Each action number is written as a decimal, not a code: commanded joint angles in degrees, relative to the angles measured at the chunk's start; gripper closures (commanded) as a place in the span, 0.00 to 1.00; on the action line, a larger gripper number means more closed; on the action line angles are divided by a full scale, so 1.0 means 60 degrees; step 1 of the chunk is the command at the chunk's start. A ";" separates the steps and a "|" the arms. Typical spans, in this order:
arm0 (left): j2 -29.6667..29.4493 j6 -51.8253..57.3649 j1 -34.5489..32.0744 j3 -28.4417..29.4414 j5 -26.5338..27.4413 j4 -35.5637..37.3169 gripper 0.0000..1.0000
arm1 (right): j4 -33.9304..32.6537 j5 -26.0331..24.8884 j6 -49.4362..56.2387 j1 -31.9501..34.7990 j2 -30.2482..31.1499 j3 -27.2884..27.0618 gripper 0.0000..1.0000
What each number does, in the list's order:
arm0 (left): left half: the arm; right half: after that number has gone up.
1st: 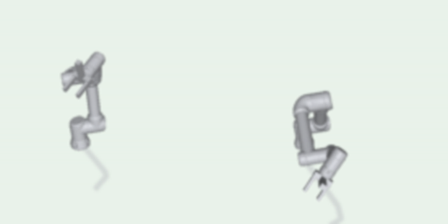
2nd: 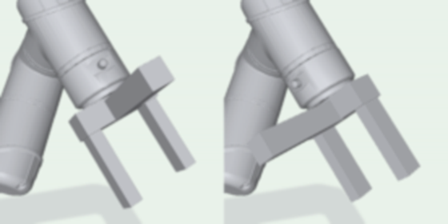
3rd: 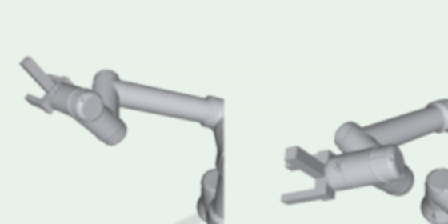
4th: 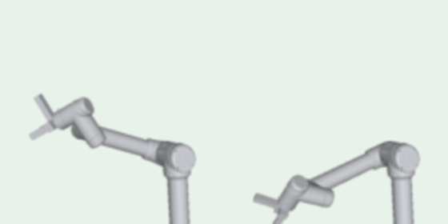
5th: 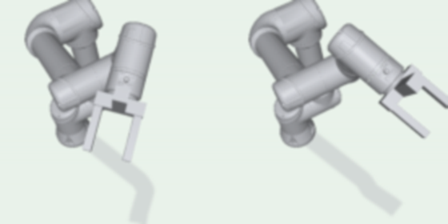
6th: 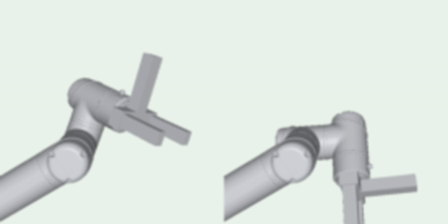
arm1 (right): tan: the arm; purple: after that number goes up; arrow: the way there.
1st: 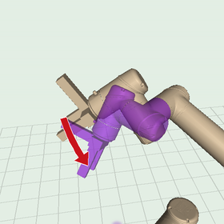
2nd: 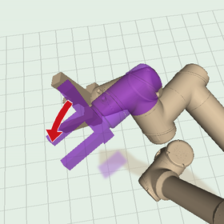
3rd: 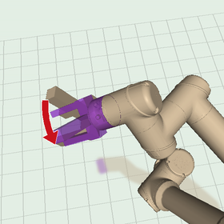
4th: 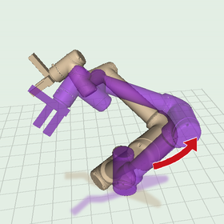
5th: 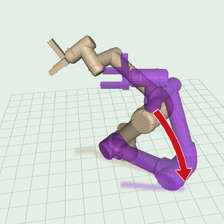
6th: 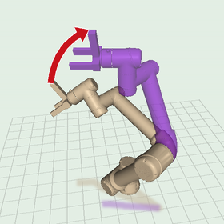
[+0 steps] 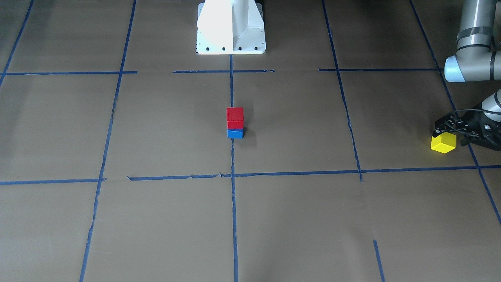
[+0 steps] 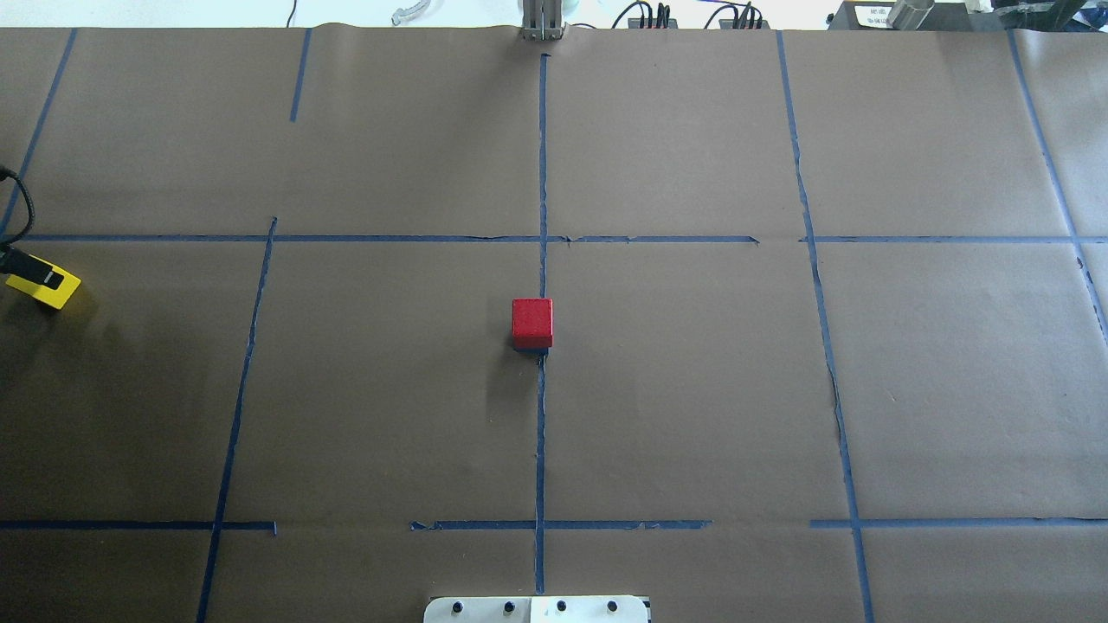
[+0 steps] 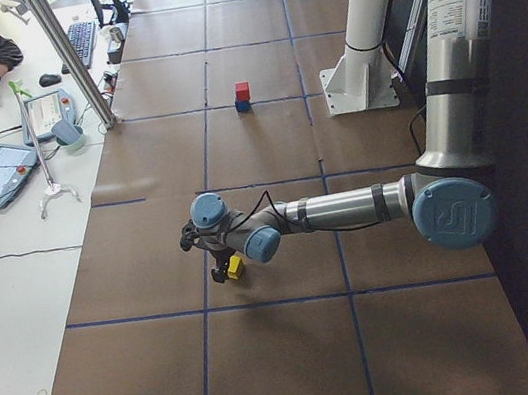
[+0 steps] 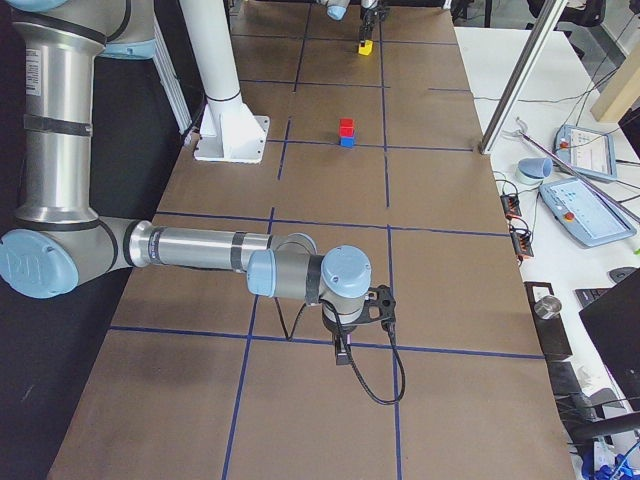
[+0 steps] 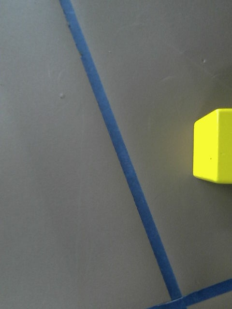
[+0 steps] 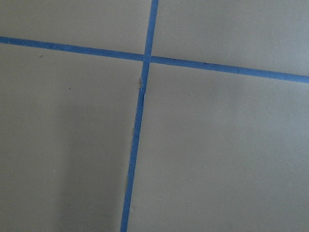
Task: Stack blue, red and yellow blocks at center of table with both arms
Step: 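Grasp the yellow cube with the left gripper, then lift and carry the yellow cube with the left gripper above the stack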
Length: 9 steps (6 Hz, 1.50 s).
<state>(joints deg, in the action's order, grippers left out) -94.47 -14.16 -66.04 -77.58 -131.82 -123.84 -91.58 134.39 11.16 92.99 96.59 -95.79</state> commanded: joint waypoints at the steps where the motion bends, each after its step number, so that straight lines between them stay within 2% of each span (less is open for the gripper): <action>1: -0.0146 -0.0013 0.0428 0.0359 0.0012 0.0000 0.00 | 0.0000 0.0000 0.0014 0.0000 0.0000 0.0013 0.00; 2: -0.0220 0.0002 0.0489 0.0434 0.0012 -0.0015 0.00 | 0.0000 0.0000 0.0014 0.0000 0.0000 0.0013 0.00; 4: -0.0424 -0.0275 0.0489 0.0362 0.0085 -0.0015 0.79 | -0.0015 0.0000 0.0014 0.0000 0.0015 0.0013 0.00; 5: -0.0542 -0.0364 0.0489 0.0129 0.0259 -0.0001 0.92 | -0.0015 0.0000 0.0014 0.0000 0.0015 0.0013 0.00; 7: -0.1082 -0.1953 0.0504 -0.0661 0.0276 0.0160 0.92 | 0.0000 0.0014 0.0000 0.0000 0.0015 -0.0002 0.00; 9: -0.2747 -0.4527 0.1391 -0.0737 0.0290 0.0771 0.92 | 0.0000 0.0044 0.0000 0.0000 0.0015 -0.0002 0.00</action>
<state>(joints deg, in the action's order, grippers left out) -106.35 -34.40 -60.53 -81.65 -130.14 -121.24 -91.63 134.56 11.17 92.99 96.68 -95.80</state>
